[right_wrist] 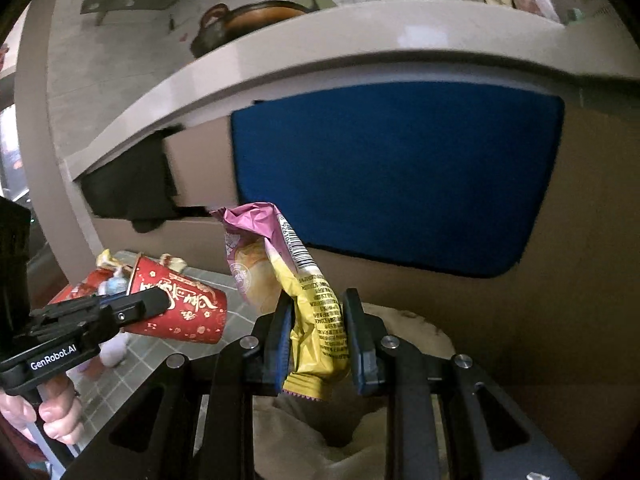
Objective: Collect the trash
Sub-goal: 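Carry the cup and wrapper over the trash bin and open both grippers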
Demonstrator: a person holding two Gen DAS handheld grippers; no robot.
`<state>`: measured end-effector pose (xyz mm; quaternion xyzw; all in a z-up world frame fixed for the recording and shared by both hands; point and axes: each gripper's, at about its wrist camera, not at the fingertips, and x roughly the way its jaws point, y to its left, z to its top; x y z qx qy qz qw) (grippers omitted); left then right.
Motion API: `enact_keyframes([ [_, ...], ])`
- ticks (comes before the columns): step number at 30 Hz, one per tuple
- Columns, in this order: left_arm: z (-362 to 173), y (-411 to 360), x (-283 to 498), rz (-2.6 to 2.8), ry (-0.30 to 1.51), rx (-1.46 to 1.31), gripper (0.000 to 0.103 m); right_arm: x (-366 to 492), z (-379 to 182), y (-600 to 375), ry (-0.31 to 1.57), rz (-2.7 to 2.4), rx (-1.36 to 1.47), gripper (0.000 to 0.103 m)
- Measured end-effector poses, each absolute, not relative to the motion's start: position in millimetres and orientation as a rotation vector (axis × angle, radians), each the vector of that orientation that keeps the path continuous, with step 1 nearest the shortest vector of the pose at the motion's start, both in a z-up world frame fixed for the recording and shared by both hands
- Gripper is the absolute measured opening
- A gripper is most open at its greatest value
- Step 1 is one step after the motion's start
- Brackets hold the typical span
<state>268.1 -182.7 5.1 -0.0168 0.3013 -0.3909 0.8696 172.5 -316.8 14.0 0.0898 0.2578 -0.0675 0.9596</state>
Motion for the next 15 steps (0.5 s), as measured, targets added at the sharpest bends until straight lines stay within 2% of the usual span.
enact_keyframes([
  [5, -11.7, -200.6, 280.5, -0.867, 0.712, -0.048, 0.005, 172.6, -1.3, -332.6, 0.549, -0.158, 0.202, 0.023],
  [6, -15.5, -203.2, 283.1, -0.885, 0.735, -0.048, 0.009, 172.4, -4.8, -336.1, 0.548, -0.159, 0.217, 0.024],
  [7, -19.6, -206.4, 286.7, -0.909, 0.762, -0.056, 0.015, 171.7, -7.0, -338.9, 0.543, -0.163, 0.229, 0.026],
  [8, -26.5, -209.5, 292.4, -0.958, 0.8, -0.08, 0.033, 171.5, -10.6, -343.4, 0.54, -0.173, 0.244, 0.027],
  [9, -31.9, -210.6, 295.8, -0.976, 0.824, -0.105, 0.047, 173.3, -13.4, -346.0, 0.546, -0.178, 0.255, 0.028],
  [11, -41.4, -208.5, 303.4, -0.971, 0.865, -0.172, 0.048, 178.2, -25.6, -356.8, 0.573, -0.174, 0.308, 0.038],
  [15, -44.6, -198.2, 305.9, -0.907, 0.865, -0.143, 0.048, 175.5, -44.2, -361.4, 0.613, -0.189, 0.321, 0.041],
])
